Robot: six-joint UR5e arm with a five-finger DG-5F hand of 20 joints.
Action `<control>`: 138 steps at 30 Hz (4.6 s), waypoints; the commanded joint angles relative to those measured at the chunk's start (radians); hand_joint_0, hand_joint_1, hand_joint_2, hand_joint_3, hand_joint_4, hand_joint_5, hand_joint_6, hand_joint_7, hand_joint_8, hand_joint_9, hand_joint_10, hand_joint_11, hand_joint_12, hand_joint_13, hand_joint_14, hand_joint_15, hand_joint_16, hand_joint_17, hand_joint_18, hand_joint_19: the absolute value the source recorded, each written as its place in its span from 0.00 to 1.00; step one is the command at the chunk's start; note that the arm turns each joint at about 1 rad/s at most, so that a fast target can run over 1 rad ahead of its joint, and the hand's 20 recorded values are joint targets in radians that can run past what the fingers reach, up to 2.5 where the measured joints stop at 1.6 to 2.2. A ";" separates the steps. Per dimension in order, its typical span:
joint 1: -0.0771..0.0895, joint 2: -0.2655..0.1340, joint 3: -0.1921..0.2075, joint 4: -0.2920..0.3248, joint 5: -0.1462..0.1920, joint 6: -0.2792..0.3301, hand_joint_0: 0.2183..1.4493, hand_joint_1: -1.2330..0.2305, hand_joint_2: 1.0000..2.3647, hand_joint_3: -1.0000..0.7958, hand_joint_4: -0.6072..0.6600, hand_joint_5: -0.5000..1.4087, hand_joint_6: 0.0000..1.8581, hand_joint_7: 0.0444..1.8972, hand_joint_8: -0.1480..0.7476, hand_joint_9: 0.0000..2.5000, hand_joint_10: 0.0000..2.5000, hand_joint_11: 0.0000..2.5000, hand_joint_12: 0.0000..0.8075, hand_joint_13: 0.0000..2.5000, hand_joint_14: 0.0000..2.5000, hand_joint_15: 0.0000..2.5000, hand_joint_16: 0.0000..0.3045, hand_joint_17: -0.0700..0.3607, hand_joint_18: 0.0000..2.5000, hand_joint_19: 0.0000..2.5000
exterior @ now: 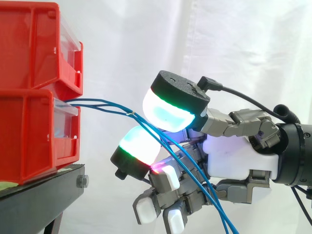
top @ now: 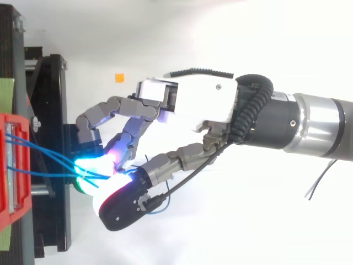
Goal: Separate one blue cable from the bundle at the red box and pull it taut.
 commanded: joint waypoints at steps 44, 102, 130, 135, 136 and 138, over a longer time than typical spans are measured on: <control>-0.002 0.000 0.000 0.000 -0.002 0.000 0.46 0.19 0.00 0.28 0.69 0.14 0.46 0.64 0.60 0.33 0.01 0.41 0.53 0.35 0.01 0.22 0.18 0.44 0.35 0.21; 0.000 0.000 0.000 0.001 0.000 0.000 0.24 0.40 0.00 0.28 0.62 0.19 0.43 0.66 0.65 0.53 0.01 0.55 0.56 0.44 0.01 0.24 0.19 0.46 0.42 0.23; 0.000 0.000 0.000 0.004 -0.002 0.000 0.40 0.30 0.01 0.35 0.64 0.16 0.45 0.65 0.63 0.46 0.01 0.52 0.54 0.40 0.01 0.24 0.18 0.44 0.39 0.24; 0.000 0.000 0.000 0.004 0.000 0.000 0.34 0.39 0.00 0.28 0.64 0.17 0.45 0.63 0.63 0.48 0.01 0.52 0.54 0.41 0.01 0.23 0.18 0.44 0.40 0.25; 0.000 0.000 0.000 0.004 0.000 0.000 0.33 0.40 0.00 0.28 0.64 0.17 0.44 0.63 0.63 0.48 0.01 0.52 0.54 0.41 0.01 0.23 0.18 0.44 0.40 0.25; 0.000 0.000 0.000 0.003 0.000 0.000 0.31 0.44 0.00 0.28 0.64 0.17 0.44 0.63 0.63 0.49 0.01 0.52 0.54 0.41 0.01 0.23 0.18 0.44 0.40 0.25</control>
